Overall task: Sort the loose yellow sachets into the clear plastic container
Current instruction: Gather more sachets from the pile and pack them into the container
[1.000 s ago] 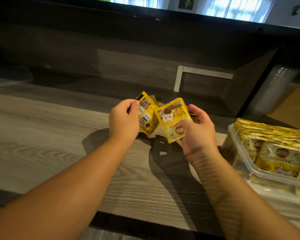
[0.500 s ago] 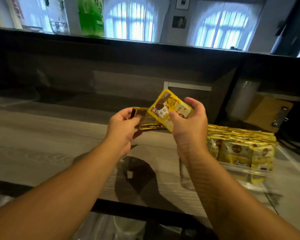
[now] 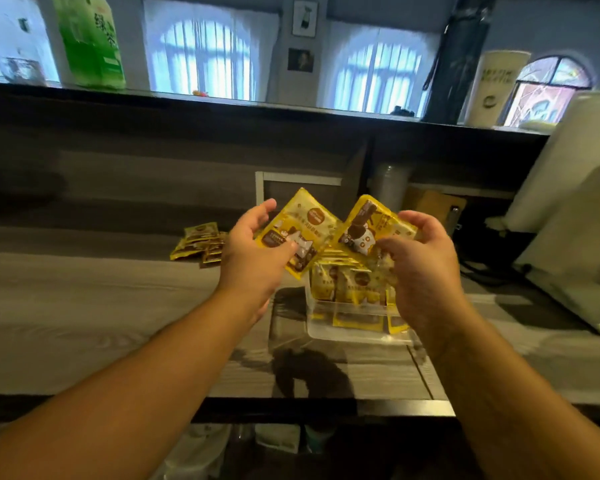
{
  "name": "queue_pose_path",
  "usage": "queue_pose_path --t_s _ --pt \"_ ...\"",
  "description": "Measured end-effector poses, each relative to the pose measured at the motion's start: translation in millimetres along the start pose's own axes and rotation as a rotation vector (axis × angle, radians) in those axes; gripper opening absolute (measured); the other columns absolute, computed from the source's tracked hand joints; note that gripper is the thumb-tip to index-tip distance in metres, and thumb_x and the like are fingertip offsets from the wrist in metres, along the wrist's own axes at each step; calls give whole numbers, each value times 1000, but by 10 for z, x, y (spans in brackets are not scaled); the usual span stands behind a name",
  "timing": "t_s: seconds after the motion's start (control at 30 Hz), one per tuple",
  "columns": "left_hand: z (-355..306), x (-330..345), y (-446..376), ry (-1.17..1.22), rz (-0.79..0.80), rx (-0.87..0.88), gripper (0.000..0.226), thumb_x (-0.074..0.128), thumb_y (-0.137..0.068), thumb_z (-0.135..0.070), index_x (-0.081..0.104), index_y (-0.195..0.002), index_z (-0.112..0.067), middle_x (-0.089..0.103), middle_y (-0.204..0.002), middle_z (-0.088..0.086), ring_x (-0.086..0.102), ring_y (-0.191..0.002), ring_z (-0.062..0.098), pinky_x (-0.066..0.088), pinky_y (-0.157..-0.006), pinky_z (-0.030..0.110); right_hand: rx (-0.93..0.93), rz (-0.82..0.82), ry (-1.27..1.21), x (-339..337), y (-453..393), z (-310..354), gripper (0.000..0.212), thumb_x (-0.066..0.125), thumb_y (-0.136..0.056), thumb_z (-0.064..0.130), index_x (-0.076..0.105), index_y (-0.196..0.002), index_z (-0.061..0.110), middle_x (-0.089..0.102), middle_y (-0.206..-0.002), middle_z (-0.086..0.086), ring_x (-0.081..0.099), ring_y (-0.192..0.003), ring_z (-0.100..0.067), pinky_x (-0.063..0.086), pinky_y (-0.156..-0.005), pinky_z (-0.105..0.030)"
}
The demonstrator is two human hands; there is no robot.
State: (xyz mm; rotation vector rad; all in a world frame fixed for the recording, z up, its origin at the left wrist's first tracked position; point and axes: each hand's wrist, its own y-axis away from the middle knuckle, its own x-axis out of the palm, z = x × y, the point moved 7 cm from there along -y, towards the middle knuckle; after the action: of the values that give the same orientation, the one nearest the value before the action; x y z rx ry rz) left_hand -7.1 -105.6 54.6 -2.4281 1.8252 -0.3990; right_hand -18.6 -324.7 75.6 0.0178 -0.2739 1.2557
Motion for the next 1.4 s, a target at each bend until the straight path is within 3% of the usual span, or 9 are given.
queue_pose_path --t_s 0.13,0.23,0.37,0.5,0.6,0.73,0.9,1.17,1.4 --pt "-17 129 1 -1 0 -35 58 74 -83 2 51 -123 -34 64 -115 3 69 -100 19 62 -74 36 -90 -3 70 -224 -18 118 41 54 -88 -10 59 -101 30 63 -102 -3 68 -95 -23 61 -75 -47" --pt "-69 226 -40 -3 33 -54 48 71 -86 0 54 -118 -32 67 -113 3 69 -101 20 62 -79 41 -151 -11 109 -332 -49 181 41 59 -89 -6 57 -111 28 60 -102 3 66 -92 -19 61 -75 -41" --pt "-203 392 -94 -177 121 7 31 70 -89 -6 64 -112 -24 70 -107 -1 68 -102 19 62 -80 41 -225 -63 133 -516 -112 253 57 64 -85 -8 49 -128 26 60 -111 4 65 -96 -14 60 -75 -32" --pt "-339 626 -85 -275 263 109 46 65 -91 1 60 -118 -35 61 -120 0 64 -109 22 62 -82 40 -256 -102 175 -679 -183 307 50 64 -88 -3 51 -126 25 63 -111 4 66 -99 -13 59 -76 -30" --pt "-299 758 -76 -102 301 -4 47 62 -91 7 63 -118 -30 62 -119 6 69 -103 26 62 -72 37 -122 -27 78 -716 -229 221 36 58 -91 -2 57 -119 20 65 -104 -1 68 -94 -17 58 -65 -27" --pt "-110 896 27 -33 303 -152 34 61 -90 7 58 -107 -22 62 -115 13 67 -102 30 60 -74 38 86 176 -34 -595 -228 70 22 55 -90 -5 64 -105 9 68 -101 -13 69 -96 -28 59 -68 -37" --pt "-13 1041 132 -40 494 -153 68 57 -87 18 51 -130 -34 59 -120 12 67 -105 29 61 -81 45 36 151 113 -536 -245 44 22 59 -91 -2 64 -106 14 71 -98 -9 72 -86 -22 59 -64 -34" --pt "-278 968 -16 -676 554 295 59 68 -90 -4 52 -134 -39 54 -108 -16 56 -110 13 57 -87 30 -165 226 402 -404 -298 232 22 65 -90 4 63 -102 22 68 -95 2 68 -90 -14 58 -68 -28" --pt "-14 937 -56 -1213 507 413 32 70 -90 -31 62 -121 -35 64 -105 -10 60 -93 10 57 -76 33 -282 248 633 -447 -410 311 23 69 -88 9 64 -97 30 66 -92 7 64 -85 -9 52 -63 -19"
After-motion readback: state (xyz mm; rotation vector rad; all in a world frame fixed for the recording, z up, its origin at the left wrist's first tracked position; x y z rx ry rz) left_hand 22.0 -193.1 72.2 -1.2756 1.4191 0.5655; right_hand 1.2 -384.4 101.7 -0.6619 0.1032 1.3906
